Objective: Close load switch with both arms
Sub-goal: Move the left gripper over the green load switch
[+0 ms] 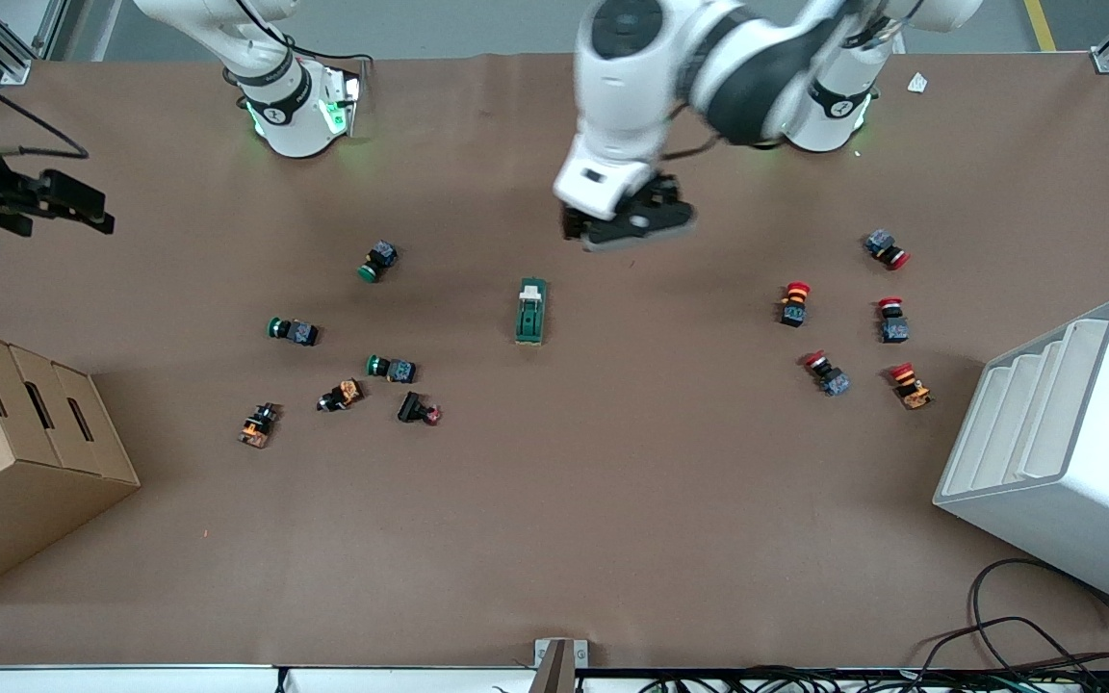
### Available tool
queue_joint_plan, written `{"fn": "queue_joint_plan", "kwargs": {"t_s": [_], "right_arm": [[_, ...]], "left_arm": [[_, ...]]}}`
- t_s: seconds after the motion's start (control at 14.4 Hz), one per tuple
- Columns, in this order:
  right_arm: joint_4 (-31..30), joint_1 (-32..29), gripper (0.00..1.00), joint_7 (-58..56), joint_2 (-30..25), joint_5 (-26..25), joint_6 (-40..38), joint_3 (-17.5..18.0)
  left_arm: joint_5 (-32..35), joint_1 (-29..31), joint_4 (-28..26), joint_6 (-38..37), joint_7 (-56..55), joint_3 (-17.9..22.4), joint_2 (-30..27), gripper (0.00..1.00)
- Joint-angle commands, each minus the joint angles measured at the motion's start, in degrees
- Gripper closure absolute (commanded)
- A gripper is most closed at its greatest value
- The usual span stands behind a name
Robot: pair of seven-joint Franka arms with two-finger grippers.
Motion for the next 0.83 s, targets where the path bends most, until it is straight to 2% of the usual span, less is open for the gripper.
{"fn": "queue_joint_plan", "kwargs": {"t_s": [0.0,0.14,0.35,0.55,0.76], "right_arm": [[1.20,-0.63,0.00,0.21,3.46,0.08,2.09,0.26],[1.81,-0.64,0.00,0.03,7.76,-0.10,3.77,0.26],[1.65,1.72,0.00,1.52,8.93,0.52,4.30,0.26],[-0.10,6.03,0.00,14.39,10.16,1.31,7.10,0.52],[-4.05,12.18,0.00,29.95,10.51,5.51,12.80,0.43]], "left_arm": [[6.58,-6.22,0.72,3.55,-12.69,0.39,5.01,0.00],[13.86,-10.79,0.64,5.58,-21.93,0.39,8.88,0.00],[27.31,-16.52,0.72,7.87,-38.98,0.39,15.03,0.00],[41.80,-20.65,0.81,9.19,-50.60,0.31,20.92,0.01],[55.70,-22.59,0.72,9.28,-59.39,0.30,25.85,0.05]]}}
